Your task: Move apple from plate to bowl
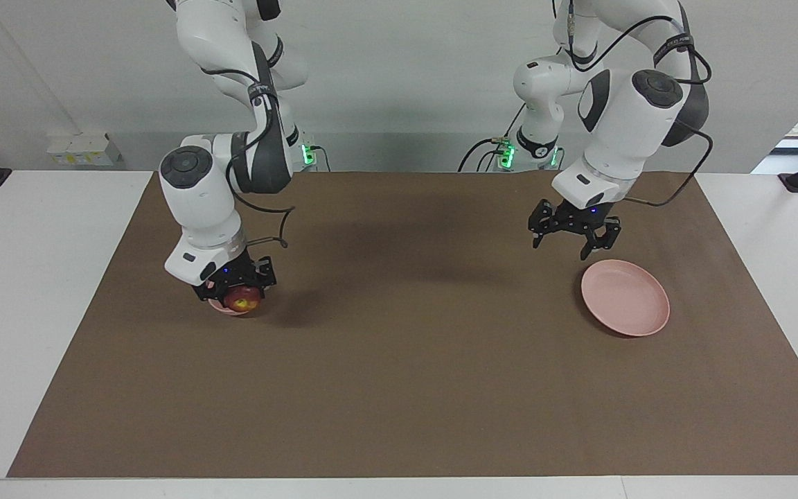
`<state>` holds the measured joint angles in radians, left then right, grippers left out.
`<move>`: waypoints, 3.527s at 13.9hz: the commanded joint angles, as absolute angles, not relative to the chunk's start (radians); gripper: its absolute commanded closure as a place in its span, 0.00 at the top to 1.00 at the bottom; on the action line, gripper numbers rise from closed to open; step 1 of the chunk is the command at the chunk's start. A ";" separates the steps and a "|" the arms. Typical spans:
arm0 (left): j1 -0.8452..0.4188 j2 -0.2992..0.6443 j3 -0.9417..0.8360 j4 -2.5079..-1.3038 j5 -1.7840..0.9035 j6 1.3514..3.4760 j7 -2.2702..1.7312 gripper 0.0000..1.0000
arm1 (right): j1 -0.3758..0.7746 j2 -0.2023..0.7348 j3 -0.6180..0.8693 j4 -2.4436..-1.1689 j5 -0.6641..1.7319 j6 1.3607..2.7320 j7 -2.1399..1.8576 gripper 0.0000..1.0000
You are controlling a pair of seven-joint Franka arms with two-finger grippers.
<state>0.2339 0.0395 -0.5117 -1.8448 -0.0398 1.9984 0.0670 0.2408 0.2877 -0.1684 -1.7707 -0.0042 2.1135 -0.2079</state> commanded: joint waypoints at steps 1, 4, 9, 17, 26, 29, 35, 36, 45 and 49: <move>0.244 0.049 -0.523 -1.799 0.047 1.931 0.063 1.00 | 0.219 0.293 -0.158 -1.776 -0.028 2.134 -0.236 0.00; 0.247 0.048 -0.522 -1.783 0.046 1.918 0.064 1.00 | 0.180 0.285 -0.156 -1.830 -0.028 2.138 -0.256 0.00; 0.316 0.063 -0.520 -1.646 0.035 1.786 0.077 1.00 | 0.176 0.252 -0.156 -1.921 -0.026 2.154 -0.270 0.00; -0.142 -0.032 -0.047 -1.594 0.000 1.655 0.069 1.00 | 0.152 0.235 -0.156 -1.973 -0.026 2.161 -0.339 0.09; -0.192 -0.035 0.028 -1.493 -0.002 1.470 0.074 1.00 | 0.153 0.245 -0.155 -1.997 -0.014 2.163 -0.324 0.60; -0.169 -0.029 0.028 -1.491 -0.002 1.470 0.074 1.00 | 0.153 0.247 -0.155 -2.022 -0.014 2.221 -0.325 0.85; -0.170 -0.041 0.021 -1.494 0.000 1.483 0.074 1.00 | 0.166 0.238 -0.156 -1.984 -0.009 2.201 -0.272 1.00; -0.172 -0.044 0.021 -1.499 0.000 1.477 0.074 1.00 | 0.167 0.223 -0.155 -1.965 -0.009 2.180 -0.243 1.00; -0.172 -0.049 0.021 -1.508 0.000 1.467 0.071 1.00 | 0.192 0.028 -0.150 -1.740 -0.031 1.804 0.092 1.00; -0.169 -0.049 0.023 -1.508 0.000 1.473 0.069 1.00 | 0.186 -0.003 -0.161 -1.542 -0.009 1.535 0.083 1.00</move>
